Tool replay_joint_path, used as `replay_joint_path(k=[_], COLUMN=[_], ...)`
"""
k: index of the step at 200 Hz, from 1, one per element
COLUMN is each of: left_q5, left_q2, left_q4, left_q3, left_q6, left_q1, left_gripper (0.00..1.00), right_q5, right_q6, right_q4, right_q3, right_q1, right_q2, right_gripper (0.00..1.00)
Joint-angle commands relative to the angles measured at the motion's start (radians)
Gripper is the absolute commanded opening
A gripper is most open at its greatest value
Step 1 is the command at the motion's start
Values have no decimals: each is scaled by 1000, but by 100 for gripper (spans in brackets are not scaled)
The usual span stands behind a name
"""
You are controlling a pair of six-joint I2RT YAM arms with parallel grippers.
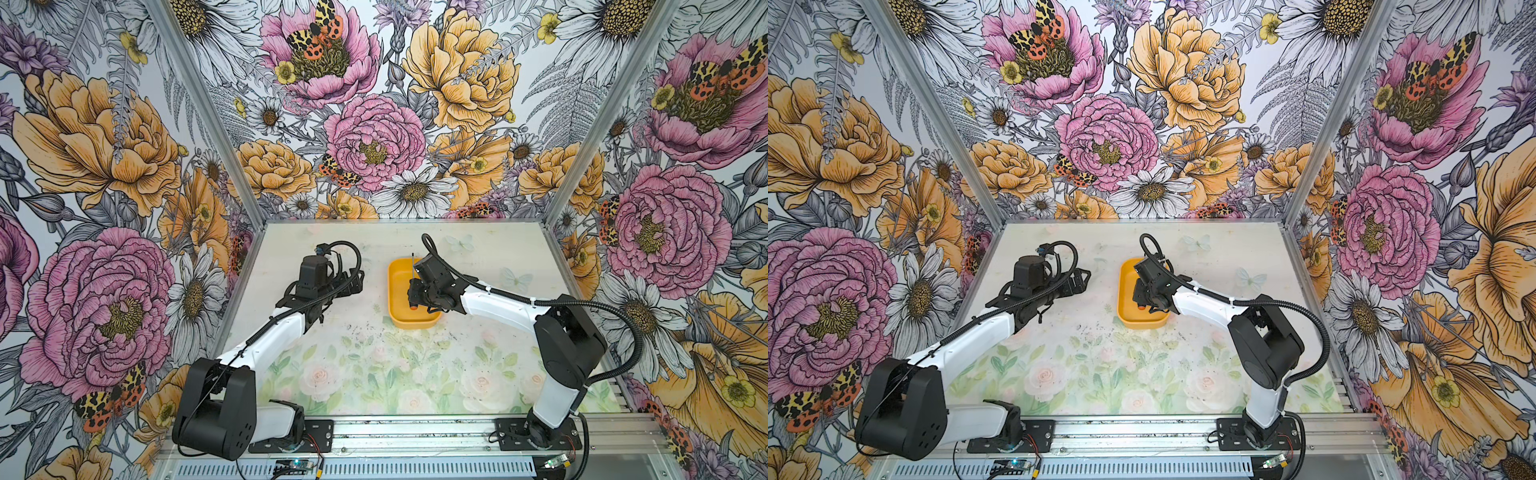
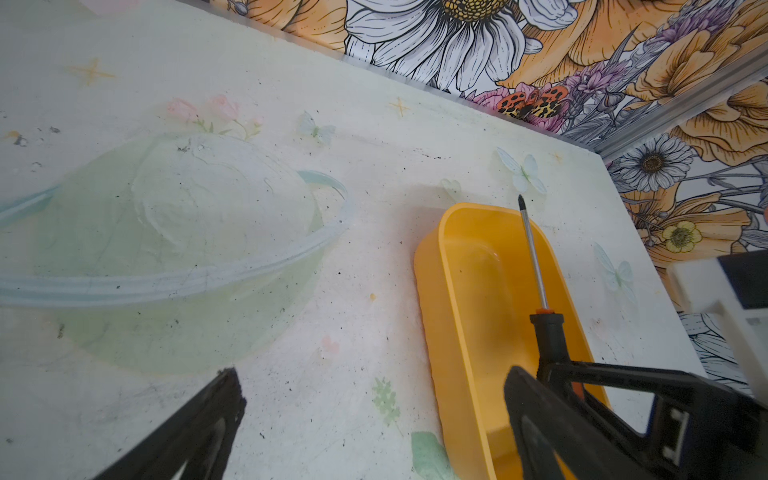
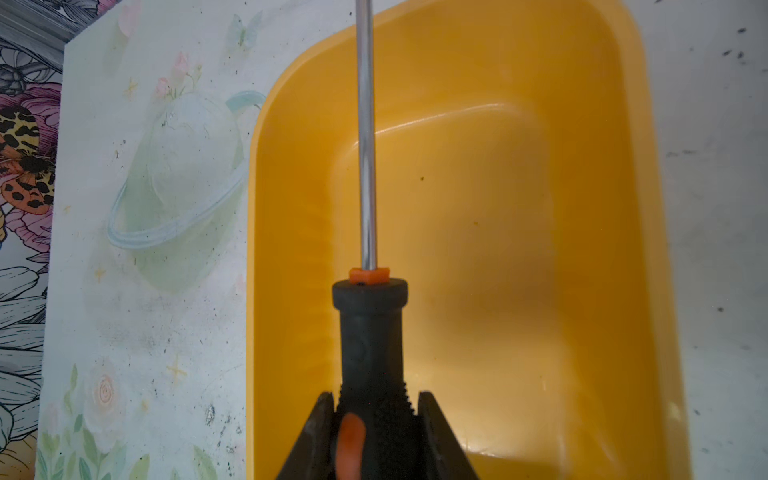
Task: Put the screwdriver in the bin
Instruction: 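Lift the screwdriver with the right gripper and carry it over the yellow bin, then lower the screwdriver into the bin and open the right gripper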
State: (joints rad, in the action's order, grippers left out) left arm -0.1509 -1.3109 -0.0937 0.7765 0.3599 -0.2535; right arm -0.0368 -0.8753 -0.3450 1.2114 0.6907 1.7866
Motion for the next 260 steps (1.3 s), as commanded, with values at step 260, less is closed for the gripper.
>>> replay_joint_path(k=[260], left_q5=[-8], left_q2=[-16], left_q4=[0], left_q3=[-2], left_q6=[-23], left_q1=[-5], left_gripper=[99], right_q5=[-14], right_q6=[-16], right_q4=[39], right_q3=[-6], right_q1=[9], right_q2=[127], right_gripper=[47])
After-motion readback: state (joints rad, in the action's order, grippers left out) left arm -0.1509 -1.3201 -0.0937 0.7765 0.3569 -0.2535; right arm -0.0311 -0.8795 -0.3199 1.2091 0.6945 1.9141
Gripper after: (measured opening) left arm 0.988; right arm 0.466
